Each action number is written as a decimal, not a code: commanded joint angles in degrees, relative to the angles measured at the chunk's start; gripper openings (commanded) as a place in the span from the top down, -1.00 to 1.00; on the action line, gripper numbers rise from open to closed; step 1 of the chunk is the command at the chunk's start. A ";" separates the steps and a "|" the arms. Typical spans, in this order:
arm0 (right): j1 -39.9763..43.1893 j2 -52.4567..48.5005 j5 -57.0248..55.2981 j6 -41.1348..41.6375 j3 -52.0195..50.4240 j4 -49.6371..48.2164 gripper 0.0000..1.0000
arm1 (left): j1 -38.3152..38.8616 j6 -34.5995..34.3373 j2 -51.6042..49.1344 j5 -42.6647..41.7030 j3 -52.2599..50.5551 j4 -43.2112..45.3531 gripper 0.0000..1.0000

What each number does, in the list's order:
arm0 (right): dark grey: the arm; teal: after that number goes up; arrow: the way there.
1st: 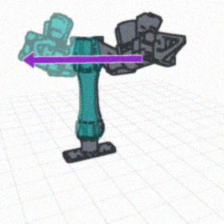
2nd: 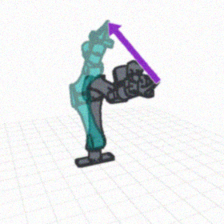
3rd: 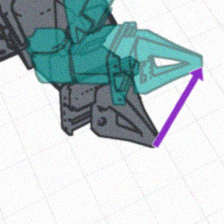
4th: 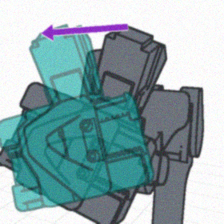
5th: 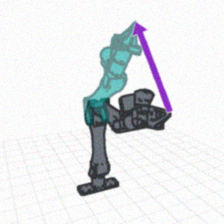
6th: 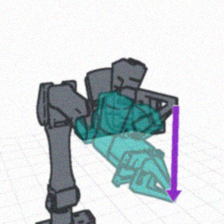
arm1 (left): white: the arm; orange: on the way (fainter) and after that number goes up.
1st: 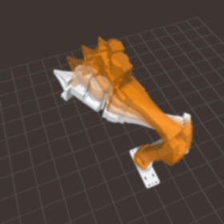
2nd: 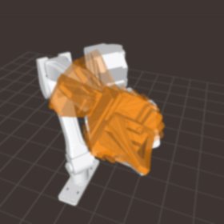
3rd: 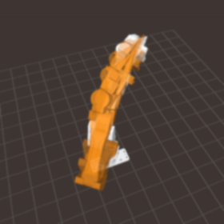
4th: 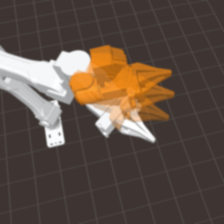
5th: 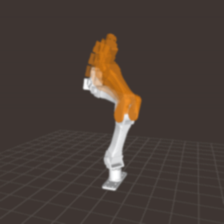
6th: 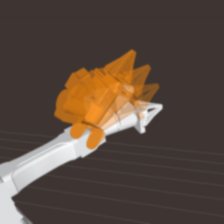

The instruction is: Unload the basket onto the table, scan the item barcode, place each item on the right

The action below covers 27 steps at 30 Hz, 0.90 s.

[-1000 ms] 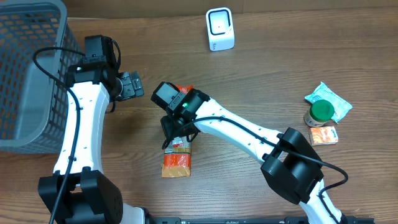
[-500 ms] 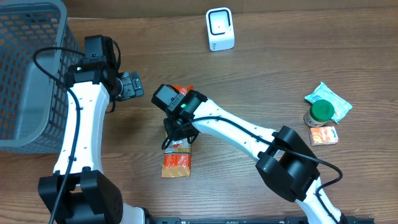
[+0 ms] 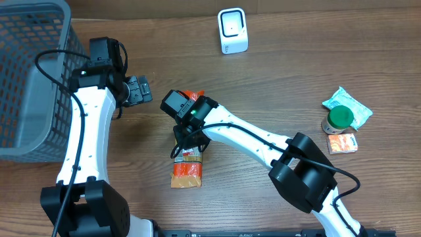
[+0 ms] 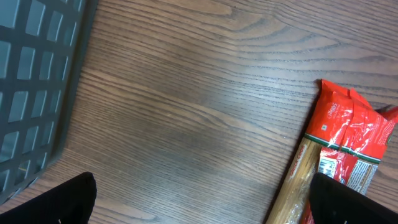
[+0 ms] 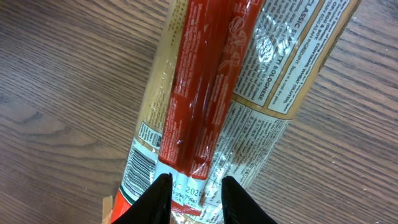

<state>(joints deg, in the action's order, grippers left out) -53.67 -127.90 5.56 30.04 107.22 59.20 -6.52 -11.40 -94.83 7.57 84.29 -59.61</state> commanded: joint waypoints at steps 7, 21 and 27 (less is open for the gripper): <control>-0.37 -0.17 -0.35 1.73 -0.31 -0.87 0.42 | -0.20 0.50 -0.04 0.31 -0.37 0.07 -1.00; -0.37 -0.17 5.35 1.75 -8.28 -9.53 0.41 | -0.22 0.50 -0.04 0.31 -0.37 0.04 -1.00; -0.11 -0.17 5.22 1.68 -8.59 -9.07 0.93 | -0.22 0.50 -0.04 0.31 -0.37 0.07 -0.99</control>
<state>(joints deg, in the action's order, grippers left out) -53.65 -127.79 10.09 31.70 100.33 49.56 -6.52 -11.40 -94.83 7.57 84.29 -59.61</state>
